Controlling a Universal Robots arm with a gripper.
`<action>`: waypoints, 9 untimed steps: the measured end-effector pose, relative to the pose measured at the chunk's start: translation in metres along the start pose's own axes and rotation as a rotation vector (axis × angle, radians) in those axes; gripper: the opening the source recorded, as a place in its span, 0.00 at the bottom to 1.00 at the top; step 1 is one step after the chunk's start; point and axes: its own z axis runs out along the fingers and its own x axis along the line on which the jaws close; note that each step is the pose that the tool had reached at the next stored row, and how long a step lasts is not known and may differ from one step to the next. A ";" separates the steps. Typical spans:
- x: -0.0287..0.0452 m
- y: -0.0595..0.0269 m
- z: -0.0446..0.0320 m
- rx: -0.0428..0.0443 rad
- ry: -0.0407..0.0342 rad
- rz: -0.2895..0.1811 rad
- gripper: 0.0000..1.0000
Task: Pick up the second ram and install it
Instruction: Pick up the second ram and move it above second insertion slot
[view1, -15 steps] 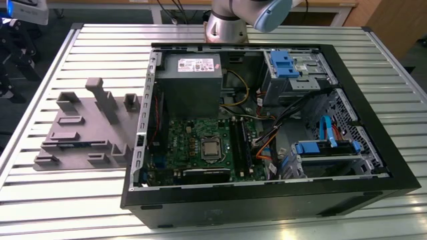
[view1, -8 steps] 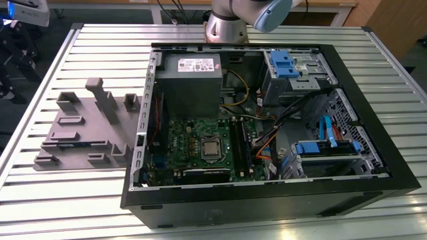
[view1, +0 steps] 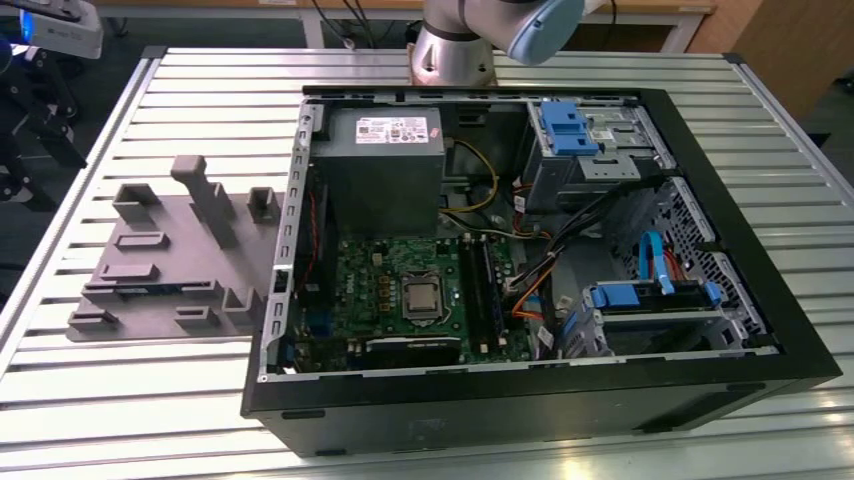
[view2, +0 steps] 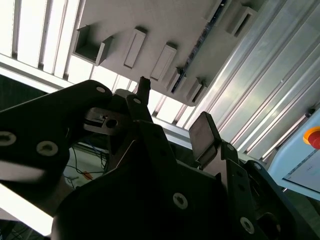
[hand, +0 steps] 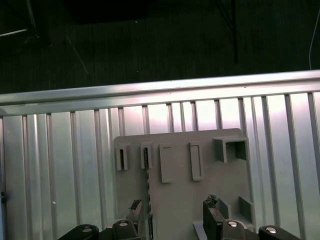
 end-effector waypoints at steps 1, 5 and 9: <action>0.0000 0.0000 0.0007 0.0000 0.0000 0.000 0.59; 0.0001 -0.0001 0.0035 0.0002 -0.0001 0.000 0.59; 0.0001 -0.0003 0.0069 0.0008 -0.0001 0.000 0.59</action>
